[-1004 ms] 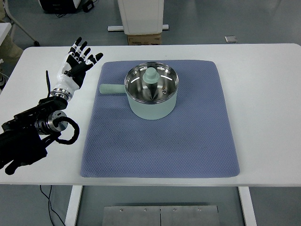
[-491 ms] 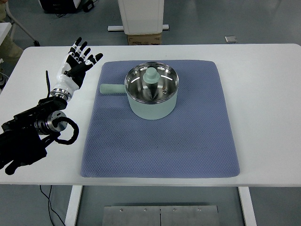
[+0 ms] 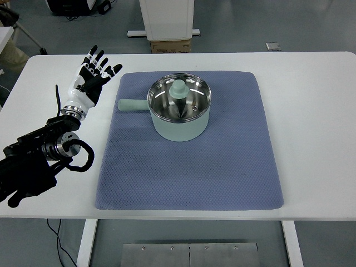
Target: Rotate green pot handle
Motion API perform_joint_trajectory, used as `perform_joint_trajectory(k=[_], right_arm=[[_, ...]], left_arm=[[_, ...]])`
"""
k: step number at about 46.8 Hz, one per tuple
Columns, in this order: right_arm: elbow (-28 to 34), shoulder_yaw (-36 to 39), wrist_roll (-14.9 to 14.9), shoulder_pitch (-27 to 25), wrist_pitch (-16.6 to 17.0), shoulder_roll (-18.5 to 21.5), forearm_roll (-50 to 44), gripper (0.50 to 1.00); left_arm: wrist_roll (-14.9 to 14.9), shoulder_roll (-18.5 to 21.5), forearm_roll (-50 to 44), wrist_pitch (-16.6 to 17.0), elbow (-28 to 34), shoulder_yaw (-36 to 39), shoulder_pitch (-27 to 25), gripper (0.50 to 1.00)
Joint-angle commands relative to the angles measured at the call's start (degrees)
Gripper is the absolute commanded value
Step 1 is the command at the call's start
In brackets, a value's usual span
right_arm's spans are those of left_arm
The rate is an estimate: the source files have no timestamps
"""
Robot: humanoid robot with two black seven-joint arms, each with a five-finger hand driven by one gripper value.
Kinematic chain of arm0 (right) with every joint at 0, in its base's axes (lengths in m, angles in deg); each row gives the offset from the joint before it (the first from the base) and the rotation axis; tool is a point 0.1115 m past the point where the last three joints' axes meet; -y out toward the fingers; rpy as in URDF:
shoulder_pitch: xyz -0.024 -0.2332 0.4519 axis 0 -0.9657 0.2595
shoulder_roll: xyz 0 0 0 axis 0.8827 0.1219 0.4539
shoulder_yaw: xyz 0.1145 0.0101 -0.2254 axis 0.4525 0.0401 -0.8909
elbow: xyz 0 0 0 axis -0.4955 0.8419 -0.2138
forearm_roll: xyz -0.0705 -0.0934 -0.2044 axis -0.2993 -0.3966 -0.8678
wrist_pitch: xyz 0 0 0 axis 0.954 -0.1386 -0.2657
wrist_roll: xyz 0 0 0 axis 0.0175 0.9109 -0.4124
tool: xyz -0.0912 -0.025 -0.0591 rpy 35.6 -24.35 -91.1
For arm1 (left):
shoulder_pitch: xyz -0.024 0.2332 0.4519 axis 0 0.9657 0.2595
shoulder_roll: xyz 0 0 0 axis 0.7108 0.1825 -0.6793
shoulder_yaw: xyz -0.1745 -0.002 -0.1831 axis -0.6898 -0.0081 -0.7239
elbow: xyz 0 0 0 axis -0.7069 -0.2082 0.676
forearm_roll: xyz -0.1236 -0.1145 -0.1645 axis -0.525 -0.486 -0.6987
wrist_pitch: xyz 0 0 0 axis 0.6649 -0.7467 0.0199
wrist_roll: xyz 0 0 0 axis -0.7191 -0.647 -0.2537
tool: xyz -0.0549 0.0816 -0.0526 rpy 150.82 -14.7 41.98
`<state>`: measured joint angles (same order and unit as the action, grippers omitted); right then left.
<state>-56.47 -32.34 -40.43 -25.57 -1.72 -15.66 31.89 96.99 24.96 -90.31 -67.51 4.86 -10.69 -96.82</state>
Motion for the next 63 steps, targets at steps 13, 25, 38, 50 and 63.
perform_joint_trajectory(k=[13, 25, 38, 50, 63], right_arm=[[0.0, 0.0, 0.0, 0.0, 0.0, 0.0, 0.0, 1.000], [0.0, 0.0, 0.0, 0.0, 0.0, 0.0, 0.0, 1.000], [0.0, 0.0, 0.3, 0.0, 0.0, 0.0, -0.1, 1.000], [0.0, 0.1, 0.3, 0.0, 0.0, 0.0, 0.1, 1.000], [0.1, 0.3, 0.2, 0.1, 0.0, 0.0, 0.2, 1.000]], left_arm=[[0.0, -0.7, 0.0, 0.0, 0.0, -0.5, 0.6, 1.000], [0.0, -0.7, 0.0, 0.0, 0.0, -0.5, 0.6, 1.000], [0.0, -0.8, 0.0, 0.0, 0.0, -0.8, 0.6, 1.000], [0.0, -0.8, 0.0, 0.1, 0.0, -0.9, 0.6, 1.000], [0.0, -1.1, 0.0, 0.1, 0.0, -1.3, 0.6, 1.000]])
